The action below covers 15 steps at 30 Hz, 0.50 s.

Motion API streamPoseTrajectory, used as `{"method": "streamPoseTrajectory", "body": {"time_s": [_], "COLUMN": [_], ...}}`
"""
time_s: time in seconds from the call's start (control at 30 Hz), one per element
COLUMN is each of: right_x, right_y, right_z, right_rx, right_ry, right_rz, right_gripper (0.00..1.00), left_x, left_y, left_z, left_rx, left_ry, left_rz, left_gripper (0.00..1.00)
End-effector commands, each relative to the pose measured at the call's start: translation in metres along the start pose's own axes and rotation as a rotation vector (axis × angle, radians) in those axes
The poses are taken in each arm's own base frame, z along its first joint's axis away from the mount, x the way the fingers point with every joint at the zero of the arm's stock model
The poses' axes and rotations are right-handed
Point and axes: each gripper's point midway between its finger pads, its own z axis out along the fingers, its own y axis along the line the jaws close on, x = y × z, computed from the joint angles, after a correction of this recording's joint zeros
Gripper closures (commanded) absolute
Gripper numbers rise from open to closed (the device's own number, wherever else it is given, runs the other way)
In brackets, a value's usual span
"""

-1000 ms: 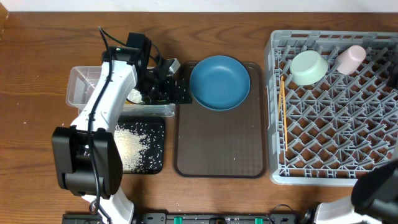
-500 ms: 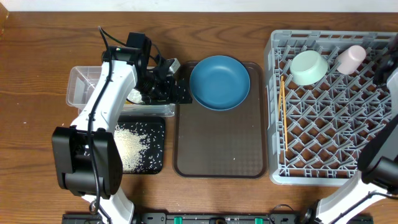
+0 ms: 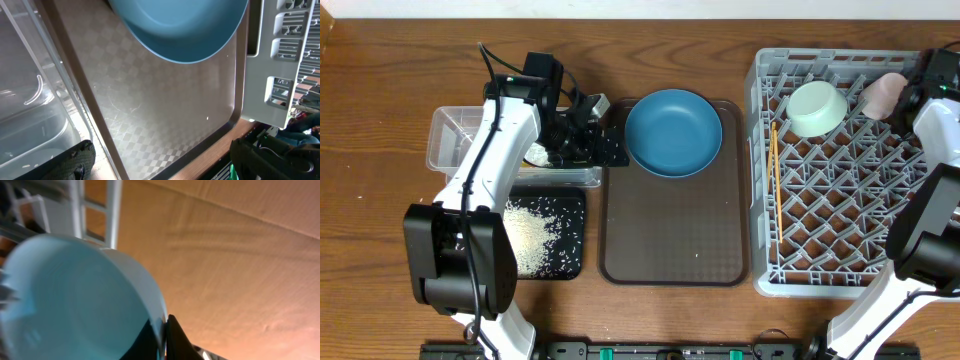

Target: Sort waste into correct bins and load items into the dishwasher rack

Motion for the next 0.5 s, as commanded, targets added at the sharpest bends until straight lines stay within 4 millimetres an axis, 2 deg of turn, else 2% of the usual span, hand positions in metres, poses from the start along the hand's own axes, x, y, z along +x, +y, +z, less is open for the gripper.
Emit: {"method": "streamPoseTrajectory", "body": {"time_s": [0.0, 0.1, 0.13, 0.3, 0.47], "right_x": [-0.012, -0.017, -0.018, -0.024, -0.028], "right_y": [0.009, 0.011, 0.011, 0.013, 0.011], "right_z": [-0.011, -0.02, -0.023, -0.036, -0.052], "right_rx": [-0.022, -0.017, -0.016, -0.008, 0.019], "right_ry": [-0.046, -0.067, -0.073, -0.099, -0.121], "right_rz": [-0.023, -0.013, -0.004, -0.004, 0.069], "right_gripper": [0.75, 0.57, 0.47, 0.43, 0.39], "left_x": [-0.004, -0.004, -0.004, -0.004, -0.004], "left_y": [0.002, 0.002, 0.002, 0.002, 0.002], "left_z": [-0.008, -0.008, -0.008, -0.008, -0.008], "left_rx": [-0.037, -0.037, -0.037, -0.037, -0.037], "left_ry": [-0.024, -0.024, -0.024, -0.024, -0.024], "left_rz": [0.028, 0.028, 0.028, 0.028, 0.028], "left_gripper": [0.11, 0.11, 0.11, 0.11, 0.11]}}
